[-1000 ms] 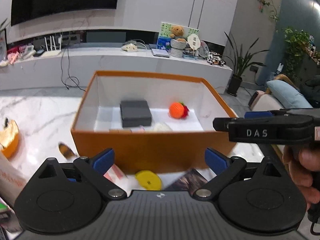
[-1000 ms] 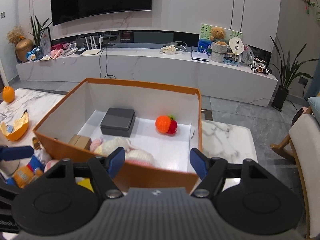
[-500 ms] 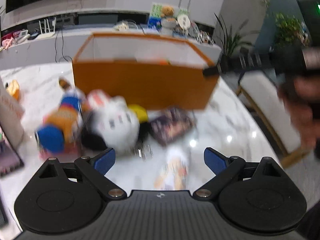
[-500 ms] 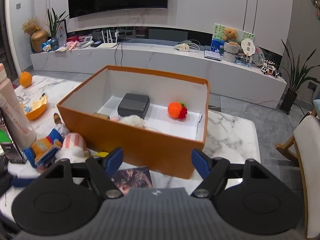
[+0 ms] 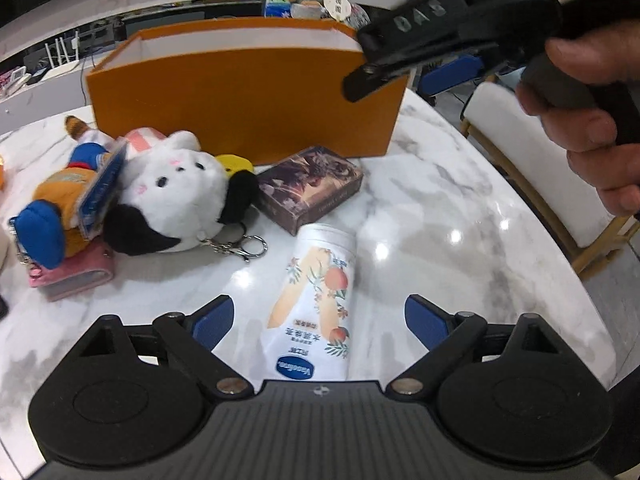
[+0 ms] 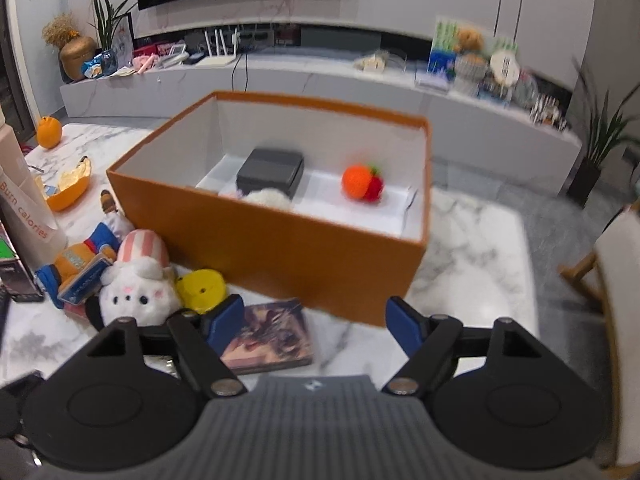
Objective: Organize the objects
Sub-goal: 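Move left gripper to the white peach-print can while right gripper approaches the illustrated card, then close left gripper on the can while right gripper grasps the illustrated card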
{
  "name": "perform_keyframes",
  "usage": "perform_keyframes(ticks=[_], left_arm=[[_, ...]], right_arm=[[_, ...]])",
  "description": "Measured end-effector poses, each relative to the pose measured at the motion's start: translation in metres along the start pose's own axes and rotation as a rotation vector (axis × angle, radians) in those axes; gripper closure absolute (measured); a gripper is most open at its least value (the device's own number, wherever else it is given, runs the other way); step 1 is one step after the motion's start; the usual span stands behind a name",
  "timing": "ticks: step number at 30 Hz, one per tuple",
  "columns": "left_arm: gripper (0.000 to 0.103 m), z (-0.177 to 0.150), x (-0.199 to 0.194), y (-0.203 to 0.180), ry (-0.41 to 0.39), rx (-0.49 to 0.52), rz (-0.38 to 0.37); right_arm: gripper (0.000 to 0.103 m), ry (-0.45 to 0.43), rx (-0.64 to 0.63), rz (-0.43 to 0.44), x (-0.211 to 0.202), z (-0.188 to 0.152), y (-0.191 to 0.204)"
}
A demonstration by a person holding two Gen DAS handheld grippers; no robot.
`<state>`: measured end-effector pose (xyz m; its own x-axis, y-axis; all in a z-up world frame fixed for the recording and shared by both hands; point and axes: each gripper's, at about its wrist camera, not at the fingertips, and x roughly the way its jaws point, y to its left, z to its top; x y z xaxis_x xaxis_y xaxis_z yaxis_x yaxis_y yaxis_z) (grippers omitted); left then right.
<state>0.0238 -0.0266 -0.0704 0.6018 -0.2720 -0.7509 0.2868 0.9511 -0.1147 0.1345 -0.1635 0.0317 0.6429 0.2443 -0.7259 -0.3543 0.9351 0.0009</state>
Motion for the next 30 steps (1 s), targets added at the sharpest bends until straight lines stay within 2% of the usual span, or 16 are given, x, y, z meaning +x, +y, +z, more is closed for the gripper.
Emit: perform_keyframes(ticks=[4, 5, 7, 14, 15, 16, 17, 18, 20, 25, 30], left_arm=[[0.0, 0.001, 0.009, -0.006, 0.019, 0.037, -0.012], [0.003, 0.001, 0.012, -0.007, 0.023, 0.047, -0.006], [0.016, 0.002, 0.019, -0.006, 0.036, 0.053, -0.002], [0.018, 0.009, 0.035, 0.0, 0.019, 0.054, 0.012], [0.022, 0.009, 0.036, 0.0, 0.012, 0.056, 0.017], [0.033, 0.01, 0.037, 0.001, 0.002, 0.062, 0.038], [0.038, 0.01, 0.038, 0.0, -0.003, 0.072, 0.053], [0.051, 0.011, 0.037, 0.0, -0.004, 0.081, 0.071], [0.05, 0.012, 0.036, 0.004, 0.005, 0.079, 0.111], [0.05, 0.012, 0.031, 0.02, 0.029, 0.03, 0.135], [0.05, 0.011, 0.024, 0.036, 0.046, -0.015, 0.146]], right_arm=[[0.024, 0.043, 0.016, 0.023, 0.012, -0.003, 0.005], [0.024, 0.046, 0.012, 0.021, 0.015, -0.003, 0.006], [0.024, 0.052, 0.011, 0.02, 0.018, -0.004, 0.007], [0.022, 0.058, 0.019, 0.021, 0.021, -0.004, 0.003], [0.021, 0.061, 0.016, 0.021, 0.022, -0.004, 0.003], [0.021, 0.065, 0.013, 0.02, 0.022, -0.005, 0.003], [0.021, 0.068, 0.009, 0.019, 0.024, -0.006, 0.003], [0.021, 0.073, 0.005, 0.017, 0.026, -0.006, 0.002], [0.021, 0.087, -0.004, 0.009, 0.031, -0.009, 0.002], [0.021, 0.13, -0.014, -0.009, 0.051, -0.015, 0.001], [0.02, 0.166, -0.012, 0.03, 0.067, -0.017, 0.009]])
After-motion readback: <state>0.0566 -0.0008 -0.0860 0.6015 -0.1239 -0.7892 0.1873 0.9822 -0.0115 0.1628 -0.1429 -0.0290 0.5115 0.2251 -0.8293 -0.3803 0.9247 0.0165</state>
